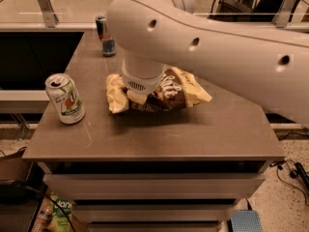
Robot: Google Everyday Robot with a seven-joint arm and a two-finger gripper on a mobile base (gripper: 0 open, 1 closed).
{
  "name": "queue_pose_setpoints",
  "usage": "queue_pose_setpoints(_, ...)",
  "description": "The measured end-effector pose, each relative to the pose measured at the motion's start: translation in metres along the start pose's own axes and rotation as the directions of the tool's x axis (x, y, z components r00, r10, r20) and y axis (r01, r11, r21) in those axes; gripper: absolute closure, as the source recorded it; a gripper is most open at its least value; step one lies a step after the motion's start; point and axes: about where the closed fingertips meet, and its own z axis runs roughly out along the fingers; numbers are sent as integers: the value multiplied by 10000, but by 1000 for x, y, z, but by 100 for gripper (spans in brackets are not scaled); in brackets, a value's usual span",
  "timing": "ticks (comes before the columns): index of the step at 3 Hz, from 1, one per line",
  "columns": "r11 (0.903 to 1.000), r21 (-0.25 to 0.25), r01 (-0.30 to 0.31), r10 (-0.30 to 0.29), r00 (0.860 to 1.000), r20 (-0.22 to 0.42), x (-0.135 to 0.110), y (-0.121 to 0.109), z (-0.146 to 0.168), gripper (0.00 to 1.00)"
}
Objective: Move brown chip bag near 7up can
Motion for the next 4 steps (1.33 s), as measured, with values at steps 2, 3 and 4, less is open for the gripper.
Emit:
queue_pose_setpoints(2, 9976, -137, -680, 674, 9970, -379, -18, 21, 5, 100)
queue_pose_setpoints(3, 9976, -102, -680, 675, 9970, -365, -18, 21, 3, 82)
queue_pose_setpoints(4, 9977, -69, -678, 675, 9971, -352, -18, 21, 1, 59)
